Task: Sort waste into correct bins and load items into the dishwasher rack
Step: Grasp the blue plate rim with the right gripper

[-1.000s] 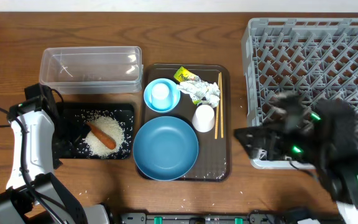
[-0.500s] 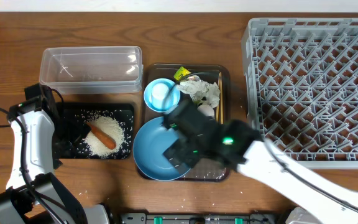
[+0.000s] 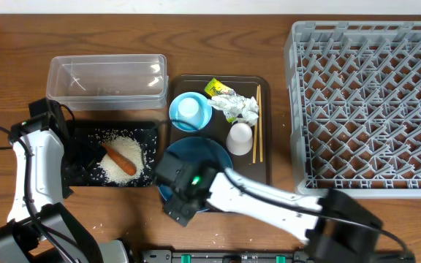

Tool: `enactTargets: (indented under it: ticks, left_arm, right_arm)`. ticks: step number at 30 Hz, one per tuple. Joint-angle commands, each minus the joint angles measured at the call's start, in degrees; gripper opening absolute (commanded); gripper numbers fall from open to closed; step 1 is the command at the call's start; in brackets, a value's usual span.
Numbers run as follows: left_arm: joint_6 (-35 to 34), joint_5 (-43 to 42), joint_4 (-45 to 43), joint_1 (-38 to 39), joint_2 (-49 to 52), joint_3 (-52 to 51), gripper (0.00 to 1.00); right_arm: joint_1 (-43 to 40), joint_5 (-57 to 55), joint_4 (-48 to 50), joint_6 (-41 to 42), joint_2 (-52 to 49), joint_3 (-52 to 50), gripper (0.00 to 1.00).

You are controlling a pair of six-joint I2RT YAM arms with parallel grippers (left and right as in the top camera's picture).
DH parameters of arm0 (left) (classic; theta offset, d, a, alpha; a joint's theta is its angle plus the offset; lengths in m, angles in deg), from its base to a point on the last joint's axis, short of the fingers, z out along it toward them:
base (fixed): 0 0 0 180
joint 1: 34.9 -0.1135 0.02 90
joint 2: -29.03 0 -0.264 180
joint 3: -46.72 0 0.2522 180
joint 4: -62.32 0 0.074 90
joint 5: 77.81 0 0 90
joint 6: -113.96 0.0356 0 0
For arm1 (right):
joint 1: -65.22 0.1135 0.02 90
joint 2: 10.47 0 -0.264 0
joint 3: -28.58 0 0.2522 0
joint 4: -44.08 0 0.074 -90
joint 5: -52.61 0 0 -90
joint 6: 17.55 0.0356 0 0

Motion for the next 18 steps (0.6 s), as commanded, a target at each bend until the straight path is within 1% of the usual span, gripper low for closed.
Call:
enactTargets:
  ticks: [1, 5, 8, 13, 15, 16, 18]
  left_arm:
    - [-0.28, 0.48, 0.28, -0.31, 0.07, -0.04, 0.99]
    - [-0.28, 0.48, 0.28, -0.31, 0.07, -0.04, 0.99]
    - [-0.28, 0.48, 0.28, -0.31, 0.07, -0.04, 0.99]
    - [-0.28, 0.48, 0.28, -0.31, 0.07, -0.04, 0.99]
    - [-0.28, 0.48, 0.28, -0.31, 0.07, -0.04, 0.99]
    - [-0.28, 0.48, 0.28, -0.31, 0.07, -0.04, 0.99]
    - [-0.28, 0.48, 0.28, -0.31, 0.07, -0.04, 0.99]
  right_arm:
    - [1.81, 0.66, 1.27, 1.51, -2.10, 1.01, 0.84]
    - [3.08, 0.63, 3.10, 2.32, -3.28, 0.98, 0.77]
    - [3.87, 0.55, 4.13, 2.36, -4.31, 0.96, 0.74]
    - [4.48, 0.00, 4.81, 2.43, -6.10, 0.96, 0.64]
    - [4.48, -0.02, 4.79, 2.82, -6.36, 0.96, 0.62]
    - [4.50, 0.00, 4.79, 2.84, -6.36, 0.96, 0.58]
    - [4.57, 0.00, 4.81, 2.84, -6.36, 0.96, 0.55]
